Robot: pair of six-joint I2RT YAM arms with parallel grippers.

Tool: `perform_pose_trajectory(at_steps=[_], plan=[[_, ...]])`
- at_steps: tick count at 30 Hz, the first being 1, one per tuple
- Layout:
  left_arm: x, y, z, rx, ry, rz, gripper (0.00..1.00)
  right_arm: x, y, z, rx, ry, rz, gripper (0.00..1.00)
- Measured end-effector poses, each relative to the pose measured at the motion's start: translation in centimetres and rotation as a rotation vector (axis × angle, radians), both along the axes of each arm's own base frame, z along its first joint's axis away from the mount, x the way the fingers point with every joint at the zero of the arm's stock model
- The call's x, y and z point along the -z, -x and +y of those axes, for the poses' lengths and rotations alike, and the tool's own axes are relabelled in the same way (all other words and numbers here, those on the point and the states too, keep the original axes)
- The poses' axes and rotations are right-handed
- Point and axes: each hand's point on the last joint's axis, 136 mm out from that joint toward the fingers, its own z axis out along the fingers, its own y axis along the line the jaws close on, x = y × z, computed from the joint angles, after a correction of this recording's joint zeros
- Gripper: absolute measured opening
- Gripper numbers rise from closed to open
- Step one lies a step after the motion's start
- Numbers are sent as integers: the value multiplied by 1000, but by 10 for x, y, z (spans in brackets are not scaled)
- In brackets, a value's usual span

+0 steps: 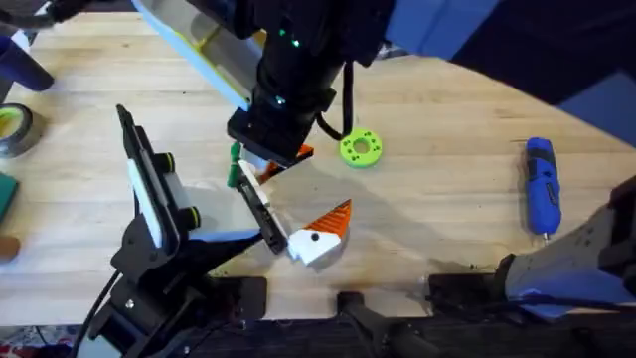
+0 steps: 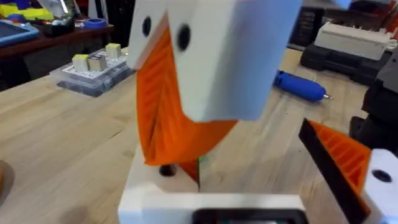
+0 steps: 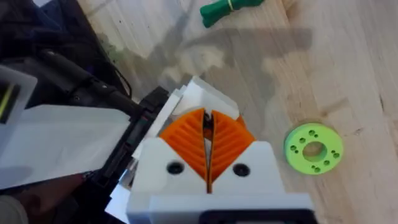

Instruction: Pick up the gripper from the table and insert it into the empty holder that is missing its gripper. Then pick up a screw, insert it into the mounting hole, and use the screwdriver to tighten it. Finally, clean up the table by picking up the vegetable and placing it into the bucket.

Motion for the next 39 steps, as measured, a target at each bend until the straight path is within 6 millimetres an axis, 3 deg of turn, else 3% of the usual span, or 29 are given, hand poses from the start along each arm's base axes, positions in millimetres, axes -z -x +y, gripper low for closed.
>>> perform_pose_trajectory(at_steps=[19, 23, 30, 34, 39], plan=[[1, -1, 0, -5, 7, 16, 984, 6, -2, 2, -10, 17, 0, 15], [1, -1, 0, -6, 7, 16, 984, 6, -3, 1, -4, 20, -4, 204], [0, -1, 0, -7, 7, 14, 984, 4, -17, -9, 33, 36, -39, 962], [0, -1, 0, -4, 5, 11, 984, -9, -23, -17, 59, 7, -57, 995], [0, -1, 0, -4, 5, 11, 984, -45, -33, -38, 113, -70, -108, 995]])
